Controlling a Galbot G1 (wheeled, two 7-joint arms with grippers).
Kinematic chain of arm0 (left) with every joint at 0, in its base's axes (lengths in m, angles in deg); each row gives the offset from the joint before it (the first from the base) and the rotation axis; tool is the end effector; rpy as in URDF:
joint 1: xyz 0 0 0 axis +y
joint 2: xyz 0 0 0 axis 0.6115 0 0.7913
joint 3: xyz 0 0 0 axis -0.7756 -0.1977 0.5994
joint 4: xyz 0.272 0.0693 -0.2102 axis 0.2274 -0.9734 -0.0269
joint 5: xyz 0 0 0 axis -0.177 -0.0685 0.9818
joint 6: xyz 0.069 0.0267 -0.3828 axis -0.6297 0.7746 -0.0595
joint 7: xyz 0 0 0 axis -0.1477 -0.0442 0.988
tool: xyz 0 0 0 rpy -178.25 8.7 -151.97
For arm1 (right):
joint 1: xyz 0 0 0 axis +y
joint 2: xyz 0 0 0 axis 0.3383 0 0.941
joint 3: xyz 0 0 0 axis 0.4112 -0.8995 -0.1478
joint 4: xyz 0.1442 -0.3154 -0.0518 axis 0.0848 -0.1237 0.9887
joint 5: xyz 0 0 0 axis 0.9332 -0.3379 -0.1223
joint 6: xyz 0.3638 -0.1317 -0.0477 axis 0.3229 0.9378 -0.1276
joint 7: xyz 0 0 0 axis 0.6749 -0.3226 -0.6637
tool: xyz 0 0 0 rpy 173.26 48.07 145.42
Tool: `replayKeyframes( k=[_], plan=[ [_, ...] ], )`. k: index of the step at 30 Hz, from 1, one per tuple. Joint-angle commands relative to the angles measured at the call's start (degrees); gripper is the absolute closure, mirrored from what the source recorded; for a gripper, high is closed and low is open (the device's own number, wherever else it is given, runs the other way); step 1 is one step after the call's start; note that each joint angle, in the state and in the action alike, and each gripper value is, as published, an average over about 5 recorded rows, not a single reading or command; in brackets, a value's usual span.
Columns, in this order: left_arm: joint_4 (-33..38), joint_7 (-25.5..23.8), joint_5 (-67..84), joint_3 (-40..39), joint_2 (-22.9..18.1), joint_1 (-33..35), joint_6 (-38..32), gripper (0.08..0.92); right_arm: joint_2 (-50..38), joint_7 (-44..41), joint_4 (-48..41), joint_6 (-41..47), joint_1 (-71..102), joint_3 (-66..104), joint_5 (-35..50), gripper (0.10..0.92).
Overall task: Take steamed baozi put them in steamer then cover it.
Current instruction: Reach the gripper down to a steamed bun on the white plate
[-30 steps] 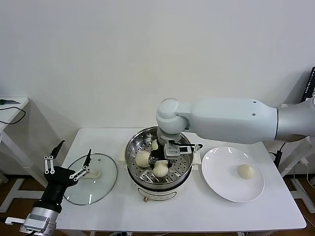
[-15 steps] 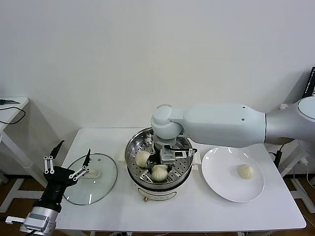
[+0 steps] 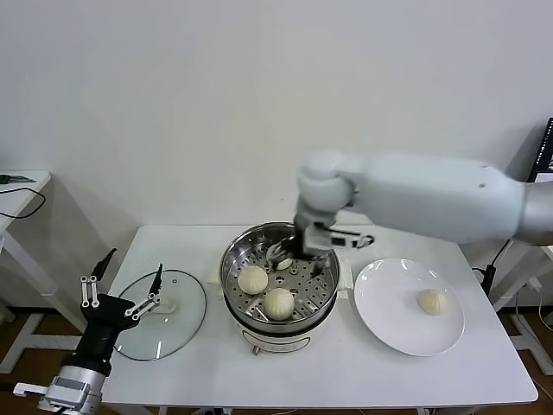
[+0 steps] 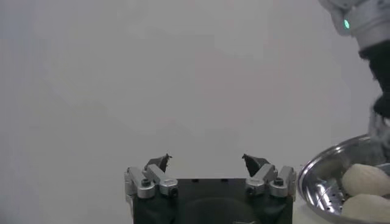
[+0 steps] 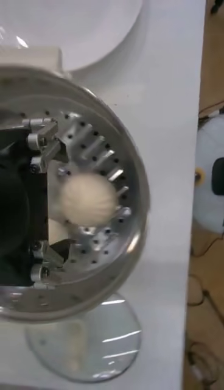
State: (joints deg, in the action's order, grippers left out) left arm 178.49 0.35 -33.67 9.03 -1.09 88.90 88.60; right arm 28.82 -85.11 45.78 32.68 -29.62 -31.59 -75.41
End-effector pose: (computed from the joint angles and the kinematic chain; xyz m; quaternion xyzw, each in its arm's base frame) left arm 0.1757 0.0847 -0.1992 0.0429 0.9712 0.2258 0.0632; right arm 0.5087 0.1082 -0.0150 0.6828 -0.1379 0.7172 0.0205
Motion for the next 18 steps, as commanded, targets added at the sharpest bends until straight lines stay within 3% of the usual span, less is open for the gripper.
replayKeyframes(
  k=[1, 8, 18],
  plan=[
    [1.06, 0.10, -0.61, -0.48, -0.15, 0.82, -0.08, 0.177, -20.95, -8.46, -0.10, 18.26, -1.54, 0.33, 5.82, 0.203],
    [2.14, 0.20, -1.27, -1.15, -0.41, 1.76, -0.22, 0.177, -28.82, -8.96, -4.75, 27.58, 10.33, 4.42, -0.10, 0.203],
    [2.11, 0.32, -2.09, -2.08, -0.83, 1.97, -0.45, 0.177, -28.23, -6.57, -17.16, 27.54, 36.95, 29.25, -11.08, 0.203]
  ],
)
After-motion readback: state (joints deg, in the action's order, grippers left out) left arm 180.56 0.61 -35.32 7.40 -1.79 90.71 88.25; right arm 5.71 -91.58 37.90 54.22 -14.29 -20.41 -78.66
